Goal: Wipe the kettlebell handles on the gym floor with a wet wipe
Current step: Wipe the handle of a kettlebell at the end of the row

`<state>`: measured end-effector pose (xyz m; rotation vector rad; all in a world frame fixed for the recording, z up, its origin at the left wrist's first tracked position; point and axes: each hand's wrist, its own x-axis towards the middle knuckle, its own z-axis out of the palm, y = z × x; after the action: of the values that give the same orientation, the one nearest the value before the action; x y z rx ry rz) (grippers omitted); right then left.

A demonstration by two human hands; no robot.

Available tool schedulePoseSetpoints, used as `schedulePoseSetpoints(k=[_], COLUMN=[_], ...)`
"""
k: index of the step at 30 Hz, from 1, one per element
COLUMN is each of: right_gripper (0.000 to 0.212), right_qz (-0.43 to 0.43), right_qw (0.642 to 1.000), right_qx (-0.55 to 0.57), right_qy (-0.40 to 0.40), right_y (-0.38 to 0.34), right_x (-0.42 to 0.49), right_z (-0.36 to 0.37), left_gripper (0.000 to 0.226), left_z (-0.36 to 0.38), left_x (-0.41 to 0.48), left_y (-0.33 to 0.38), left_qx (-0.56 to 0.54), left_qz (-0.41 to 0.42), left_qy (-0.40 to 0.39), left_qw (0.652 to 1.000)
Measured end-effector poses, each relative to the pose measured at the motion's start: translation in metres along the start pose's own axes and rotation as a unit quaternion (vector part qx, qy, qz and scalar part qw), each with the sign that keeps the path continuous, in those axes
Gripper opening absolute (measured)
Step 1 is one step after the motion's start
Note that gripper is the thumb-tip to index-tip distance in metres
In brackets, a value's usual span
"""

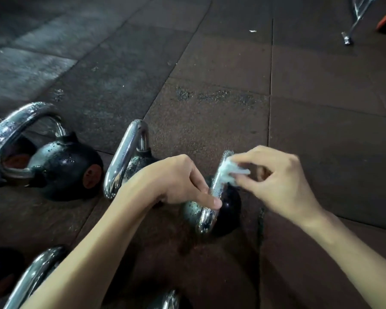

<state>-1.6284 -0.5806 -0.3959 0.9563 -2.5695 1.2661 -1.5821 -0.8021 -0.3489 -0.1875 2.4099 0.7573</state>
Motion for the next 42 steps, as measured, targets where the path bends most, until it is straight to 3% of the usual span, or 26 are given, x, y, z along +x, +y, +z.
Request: schedulePoseSetpoints(k=[4,8,13,18,24,26,30,32,36,39,42], right_gripper=[0.031,0.027,0.022,0.028,0.019,0.019,0.020,0.019,0.016,0.019,0.020], right_qz=[0.033,-0.036,0.077,0.041,0.107,0.083,-0.035,0.002,0.093,0.083,0.039], right_qw=[0.997,0.998,0.995,0.995,0.990,0.992,0.995,0.993,0.990,0.989,0.987], right_qx=[0.046,0.048,0.056,0.082,0.080,0.084,0.089,0.111,0.107,0.122,0.152], right_qy=[0.052,-0.021,0.039,0.034,0.052,0.043,0.007,0.026,0.025,0.023,0.029], right_y=[0.022,0.001,0.020,0.002,0.020,0.014,-0.006,-0.002,0.018,0.020,0.019], right_x=[0.019,0.000,0.031,0.002,0.030,0.027,-0.003,0.005,0.026,0.016,0.004], right_z=[0.001,0.003,0.001,0.005,0.000,0.001,0.009,0.009,0.006,0.012,0.020], left_gripper=[0.038,0.031,0.029,0.049,0.073,0.079,0.060,0.047,0.047,0.032,0.037], left_z=[-0.003,-0.002,-0.003,0.009,0.025,0.029,0.039,0.042,0.047,0.051,0.059], left_x=[0.001,0.002,-0.004,0.008,0.009,0.008,-0.004,-0.012,-0.030,-0.039,-0.045], left_y=[0.003,0.004,0.012,0.024,0.010,0.004,-0.005,-0.010,-0.012,-0.018,-0.022], left_qx=[0.033,0.040,0.023,0.012,-0.059,-0.064,-0.044,-0.065,-0.054,-0.093,-0.126], left_qz=[0.005,0.003,-0.006,0.003,0.050,0.054,0.040,0.040,0.033,0.020,0.008], left_qy=[-0.003,-0.002,0.003,0.084,0.088,0.099,0.135,0.120,0.119,0.121,0.141], left_qw=[0.999,0.999,1.000,0.996,0.993,0.992,0.989,0.990,0.991,0.988,0.982])
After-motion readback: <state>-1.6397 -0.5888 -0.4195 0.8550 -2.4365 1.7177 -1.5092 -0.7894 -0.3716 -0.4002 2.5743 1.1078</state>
